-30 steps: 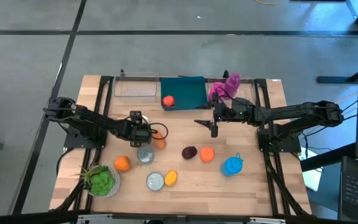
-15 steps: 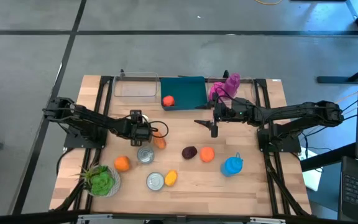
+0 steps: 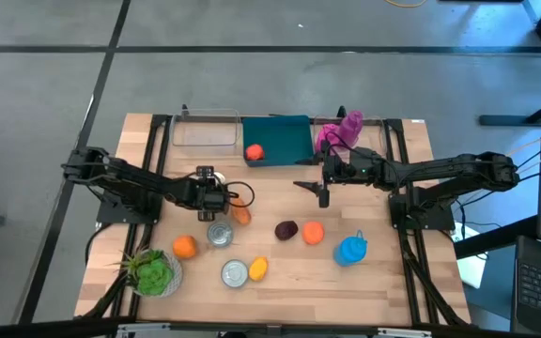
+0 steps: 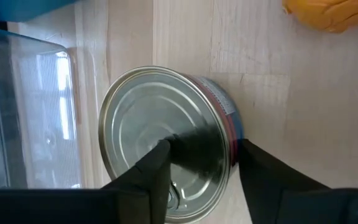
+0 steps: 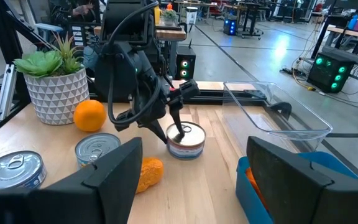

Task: Pick & Place Food Item
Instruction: Put the top blue pink tuna can into the left transparent bin

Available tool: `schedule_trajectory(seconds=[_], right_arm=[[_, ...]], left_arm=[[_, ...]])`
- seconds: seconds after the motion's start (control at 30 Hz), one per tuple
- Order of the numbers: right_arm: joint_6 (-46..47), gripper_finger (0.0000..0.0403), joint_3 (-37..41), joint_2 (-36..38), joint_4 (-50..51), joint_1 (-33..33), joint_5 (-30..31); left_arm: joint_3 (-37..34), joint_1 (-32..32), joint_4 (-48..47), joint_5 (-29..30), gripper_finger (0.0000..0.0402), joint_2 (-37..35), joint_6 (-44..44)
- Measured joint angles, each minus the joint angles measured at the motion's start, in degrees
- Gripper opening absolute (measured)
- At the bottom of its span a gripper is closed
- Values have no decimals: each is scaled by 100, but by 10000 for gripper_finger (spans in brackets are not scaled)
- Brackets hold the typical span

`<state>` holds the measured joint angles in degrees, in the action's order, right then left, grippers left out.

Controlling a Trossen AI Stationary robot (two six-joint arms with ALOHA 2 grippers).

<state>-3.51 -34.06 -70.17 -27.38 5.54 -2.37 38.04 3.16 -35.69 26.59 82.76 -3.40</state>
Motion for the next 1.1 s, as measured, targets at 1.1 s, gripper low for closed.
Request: schedule_trajectory(seconds=[1.1], right_arm=[[4,288,0,0,2,-2,0]], left_arm=[[215,-181,-6,-385,1,-48,-251]])
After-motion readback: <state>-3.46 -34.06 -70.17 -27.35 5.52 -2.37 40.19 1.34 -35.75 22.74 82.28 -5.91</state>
